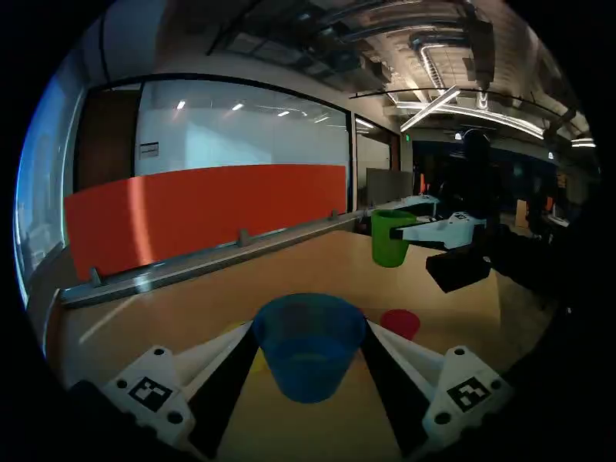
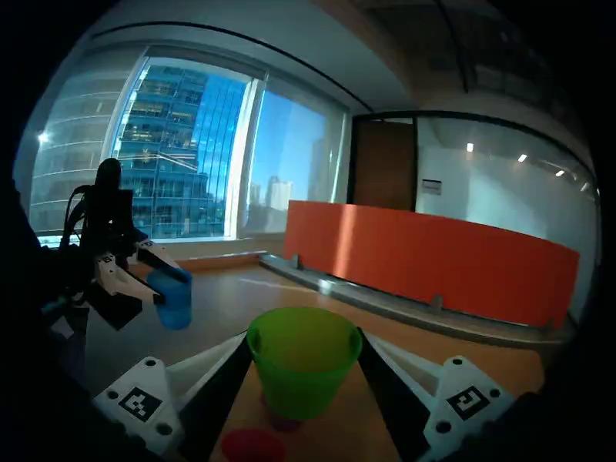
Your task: Pour water
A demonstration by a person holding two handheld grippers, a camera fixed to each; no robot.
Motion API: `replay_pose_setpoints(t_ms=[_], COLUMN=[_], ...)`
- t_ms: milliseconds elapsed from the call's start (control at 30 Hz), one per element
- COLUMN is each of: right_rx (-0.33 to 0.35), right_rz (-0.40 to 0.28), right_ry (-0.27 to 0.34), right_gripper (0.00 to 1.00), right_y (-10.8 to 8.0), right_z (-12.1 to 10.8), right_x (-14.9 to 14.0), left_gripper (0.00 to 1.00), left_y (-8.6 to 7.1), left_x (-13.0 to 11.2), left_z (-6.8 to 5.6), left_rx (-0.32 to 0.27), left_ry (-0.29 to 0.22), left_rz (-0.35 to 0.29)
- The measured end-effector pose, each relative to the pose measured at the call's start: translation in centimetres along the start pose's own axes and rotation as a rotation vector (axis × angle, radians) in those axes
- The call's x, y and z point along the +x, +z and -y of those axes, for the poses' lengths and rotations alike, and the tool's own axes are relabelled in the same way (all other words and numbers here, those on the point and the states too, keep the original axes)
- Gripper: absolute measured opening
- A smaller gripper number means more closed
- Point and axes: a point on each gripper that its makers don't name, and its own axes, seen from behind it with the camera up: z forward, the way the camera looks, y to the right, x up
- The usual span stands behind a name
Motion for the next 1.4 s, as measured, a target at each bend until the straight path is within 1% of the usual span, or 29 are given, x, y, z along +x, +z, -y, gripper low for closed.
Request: replay_pose_setpoints(t_ms=[100,400,600,700,1000,1200,1400], right_rx=[0.002,0.015,0.027,0.039,0.074,0.101,0.134], right_rz=[-0.011,-0.016,-0.013,-0.013,-0.016,-0.015,-0.022], right_ry=[0.004,0.005,0.004,0.005,0.009,0.017,0.018], right_gripper=[0.94,0.94,0.93,0.93,0.93,0.92,0.92], right_y=[0.1,0.3,0.4,0.6,1.1,1.5,2.0], right_z=[0.1,0.3,0.7,1.1,2.3,3.4,4.9], right_x=[0.4,0.7,0.7,0.7,0.7,0.7,0.8], left_gripper=[0.88,0.88,0.88,0.88,0.88,0.88,0.88], left_y=[-0.1,-0.1,0.1,0.2,0.4,0.5,0.6], left_x=[0.2,0.7,1.0,1.4,3.0,4.6,6.0], left_z=[0.2,0.3,0.4,0.6,1.1,1.4,1.3], left_rx=[0.003,0.006,0.008,0.012,0.026,0.038,0.044], left_ry=[-0.004,-0.008,0.001,0.012,0.065,0.125,0.176], left_rz=[-0.010,-0.029,-0.032,-0.035,-0.048,-0.064,-0.079])
